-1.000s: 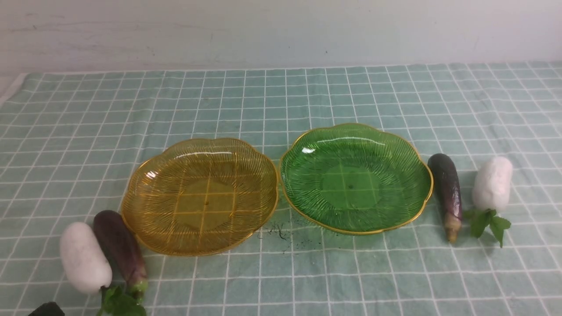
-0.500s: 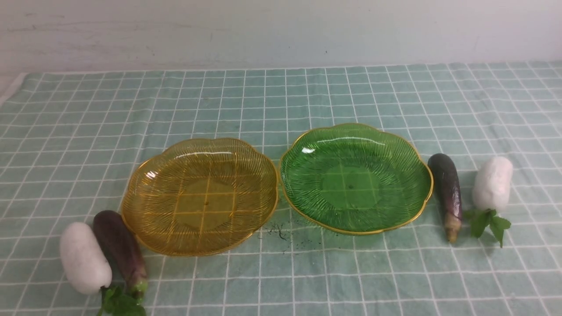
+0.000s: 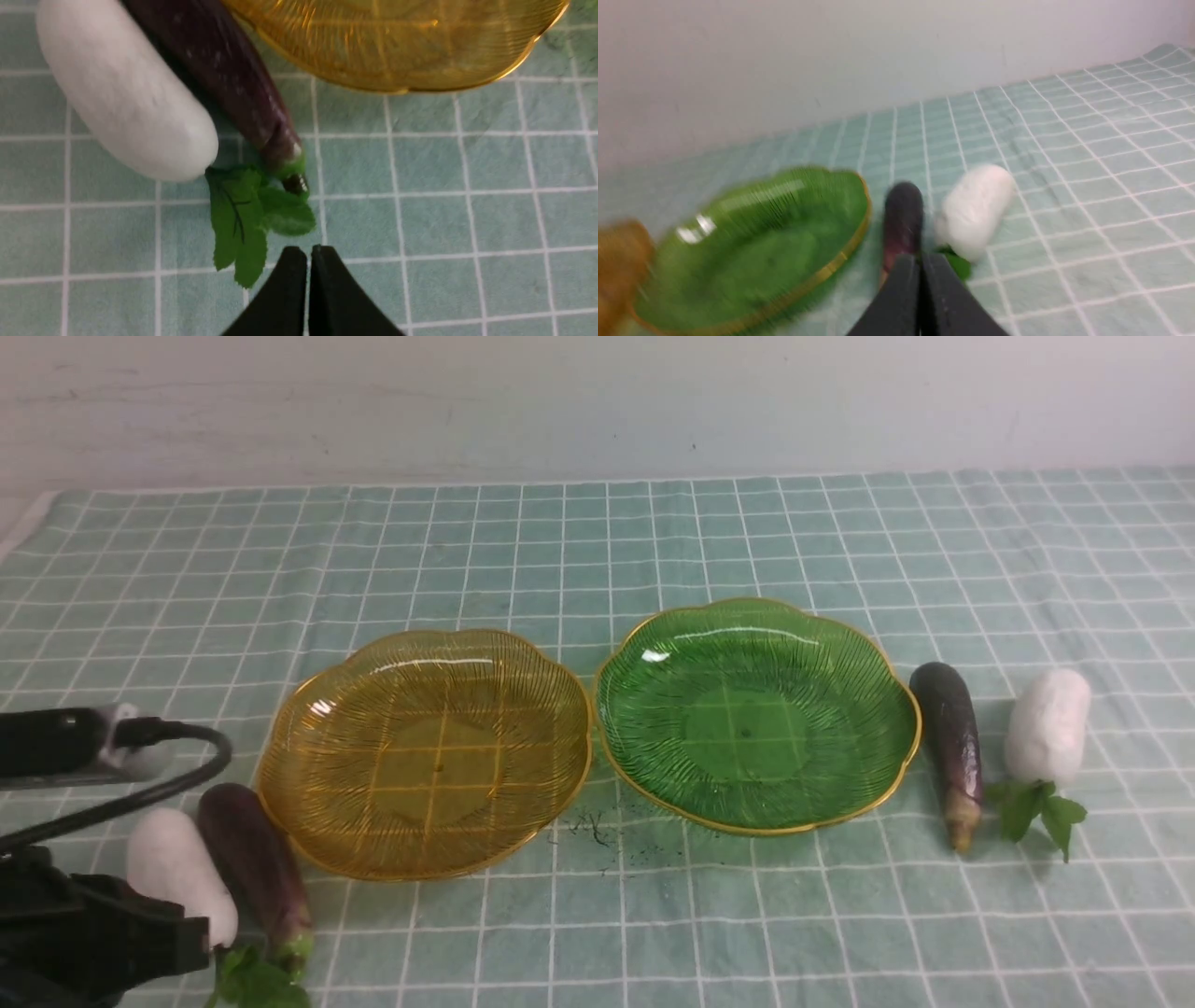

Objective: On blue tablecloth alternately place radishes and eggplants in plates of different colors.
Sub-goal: 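Pick up the white radish and place it on the plate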

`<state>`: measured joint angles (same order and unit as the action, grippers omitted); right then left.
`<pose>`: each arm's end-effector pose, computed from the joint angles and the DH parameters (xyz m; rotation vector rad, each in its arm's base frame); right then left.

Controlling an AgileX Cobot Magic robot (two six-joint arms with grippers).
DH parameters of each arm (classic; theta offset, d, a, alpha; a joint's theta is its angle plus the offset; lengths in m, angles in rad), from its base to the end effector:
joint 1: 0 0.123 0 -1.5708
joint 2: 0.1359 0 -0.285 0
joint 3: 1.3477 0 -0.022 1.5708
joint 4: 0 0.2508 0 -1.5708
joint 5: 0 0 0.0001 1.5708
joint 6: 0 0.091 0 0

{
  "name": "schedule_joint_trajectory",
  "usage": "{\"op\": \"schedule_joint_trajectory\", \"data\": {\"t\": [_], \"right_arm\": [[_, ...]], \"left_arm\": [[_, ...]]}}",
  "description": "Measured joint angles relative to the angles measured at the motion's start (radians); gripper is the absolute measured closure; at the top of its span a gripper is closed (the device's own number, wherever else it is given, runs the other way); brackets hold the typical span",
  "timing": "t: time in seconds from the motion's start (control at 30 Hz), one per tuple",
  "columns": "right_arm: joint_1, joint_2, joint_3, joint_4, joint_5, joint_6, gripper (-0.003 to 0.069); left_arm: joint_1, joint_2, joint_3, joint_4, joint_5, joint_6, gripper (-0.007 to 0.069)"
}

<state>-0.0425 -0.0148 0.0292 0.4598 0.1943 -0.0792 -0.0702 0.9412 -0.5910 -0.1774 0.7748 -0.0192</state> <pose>0.0561 0.0055 0.1883 0.2830 1.6582 0.3209 0.1581 -0.0224 0.2525 -0.0548 2.6069 -0.2388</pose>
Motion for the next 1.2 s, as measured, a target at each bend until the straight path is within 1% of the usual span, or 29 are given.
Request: {"op": "schedule_joint_trajectory", "data": {"t": [0.03,0.13,0.27,0.4,0.5,0.6,0.67,0.73,0.8,0.87,0.9,0.93,0.97,1.0,1.03,1.1,1.17,1.2], "right_arm": [[0.0,0.0,0.0,0.073,-0.028,0.01,0.0671],[0.0,0.0,0.0,0.225,-0.079,0.019,0.0671],[0.0,0.0,0.0,0.33,-0.107,0.015,0.0671],[0.0,0.0,0.0,0.364,-0.112,0.004,0.0671],[0.0,0.0,0.0,0.401,-0.113,0.004,0.0671],[0.0,0.0,-0.003,0.431,-0.063,0.002,0.0671],[0.0,0.014,-0.057,0.43,0.07,-0.015,0.0671],[0.0,0.066,-0.125,0.397,0.161,-0.034,0.0671],[0.0,0.152,-0.204,0.333,0.251,-0.044,0.0671],[0.0,0.249,-0.298,0.253,0.351,-0.051,0.0671],[0.0,0.319,-0.357,0.212,0.413,-0.052,0.0671],[0.0,0.319,-0.367,0.203,0.423,-0.052,0.0671],[0.0,0.413,-0.437,0.147,0.497,-0.055,0.0671],[0.0,0.435,-0.456,0.132,0.518,-0.055,0.0671],[0.0,0.509,-0.52,0.08,0.584,-0.056,0.0671],[0.0,0.604,-0.605,0.036,0.661,-0.066,0.067],[0.0,0.662,-0.643,0.024,0.685,-0.083,0.067],[0.0,0.667,-0.646,0.023,0.685,-0.085,0.067]], "left_arm": [[0.015,0.019,-0.008,0.002,0.013,0.0,0.0623],[0.091,0.061,-0.037,0.004,0.033,0.001,0.0617],[0.205,0.098,-0.06,-0.033,0.032,0.004,0.0611],[0.296,0.148,-0.064,-0.098,0.013,0.004,0.0611],[0.332,0.189,-0.064,-0.128,-0.023,0.004,0.0611],[0.341,0.222,-0.064,-0.131,-0.063,0.009,0.0607],[0.344,0.247,-0.068,-0.147,-0.104,0.03,0.0577],[0.344,0.264,-0.075,-0.158,-0.131,0.062,0.0532],[0.344,0.283,-0.084,-0.169,-0.147,0.09,0.0473],[0.344,0.311,-0.095,-0.187,-0.154,0.113,0.0384],[0.344,0.329,-0.1,-0.2,-0.154,0.124,0.0325],[0.344,0.329,-0.101,-0.202,-0.154,0.124,0.0315],[0.344,0.349,-0.103,-0.215,-0.158,0.131,0.0253],[0.344,0.361,-0.103,-0.222,-0.161,0.133,0.0224],[0.344,0.393,-0.104,-0.239,-0.174,0.137,0.0151],[0.344,0.438,-0.106,-0.257,-0.193,0.138,0.0078],[0.344,0.472,-0.106,-0.264,-0.209,0.138,0.0034],[0.344,0.476,-0.106,-0.265,-0.21,0.139,0.0032]]}}
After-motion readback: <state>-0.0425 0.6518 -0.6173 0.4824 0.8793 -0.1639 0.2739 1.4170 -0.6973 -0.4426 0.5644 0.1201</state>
